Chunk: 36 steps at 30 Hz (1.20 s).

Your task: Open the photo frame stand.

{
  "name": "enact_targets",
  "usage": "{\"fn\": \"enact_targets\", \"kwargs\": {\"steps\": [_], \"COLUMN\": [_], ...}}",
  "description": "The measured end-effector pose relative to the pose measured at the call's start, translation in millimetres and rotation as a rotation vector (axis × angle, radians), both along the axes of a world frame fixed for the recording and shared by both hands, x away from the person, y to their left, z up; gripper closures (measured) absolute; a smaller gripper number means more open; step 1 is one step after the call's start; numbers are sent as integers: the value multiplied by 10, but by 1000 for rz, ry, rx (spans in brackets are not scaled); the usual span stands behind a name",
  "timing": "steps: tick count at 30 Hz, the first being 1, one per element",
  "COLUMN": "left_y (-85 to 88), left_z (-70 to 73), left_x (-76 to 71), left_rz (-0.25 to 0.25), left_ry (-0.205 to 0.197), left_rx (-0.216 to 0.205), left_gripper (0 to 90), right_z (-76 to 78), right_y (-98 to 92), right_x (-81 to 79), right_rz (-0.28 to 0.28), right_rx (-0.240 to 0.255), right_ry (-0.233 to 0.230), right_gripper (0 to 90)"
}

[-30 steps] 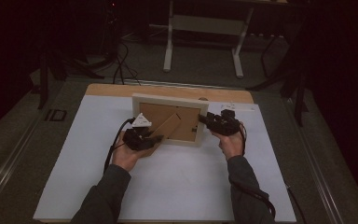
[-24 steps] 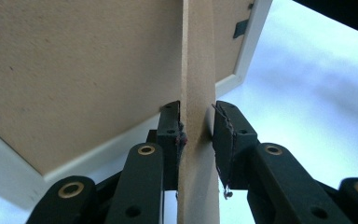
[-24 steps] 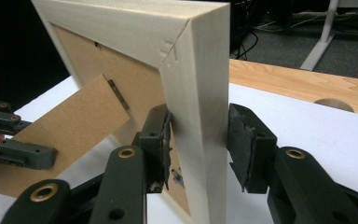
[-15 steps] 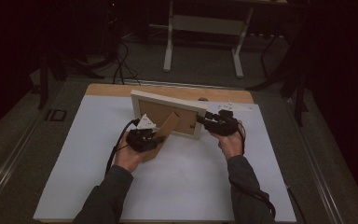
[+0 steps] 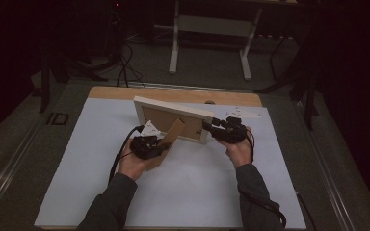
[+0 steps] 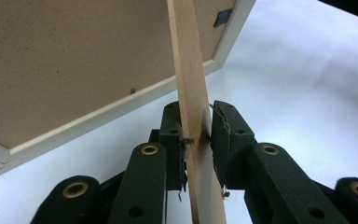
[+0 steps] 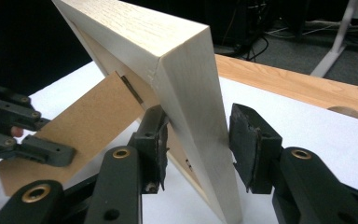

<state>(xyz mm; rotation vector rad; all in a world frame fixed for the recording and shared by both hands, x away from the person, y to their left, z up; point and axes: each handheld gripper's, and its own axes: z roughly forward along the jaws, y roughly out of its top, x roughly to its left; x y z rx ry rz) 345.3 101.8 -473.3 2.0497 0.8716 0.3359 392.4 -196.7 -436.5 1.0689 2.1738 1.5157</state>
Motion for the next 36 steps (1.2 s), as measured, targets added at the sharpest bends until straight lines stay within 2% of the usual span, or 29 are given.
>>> {"fn": "enact_targets", "kwargs": {"steps": [2,23,36], "left_y": [-10,-1,14], "left_z": [-6,-130,-178], "left_x": [-10,-100,-124], "left_rz": [-1,4,4], "left_ry": [-1,2,8], "left_rx": [8,34,27], "left_gripper": [772,784,790], "right_z": [-1,-18,-39], "right_y": [0,37,43], "right_x": [-29,-214,-266], "right_rz": [17,68,87], "right_rx": [-2,-53,-60], "right_ry": [-1,-37,-46], "right_gripper": [563,537,524]}}
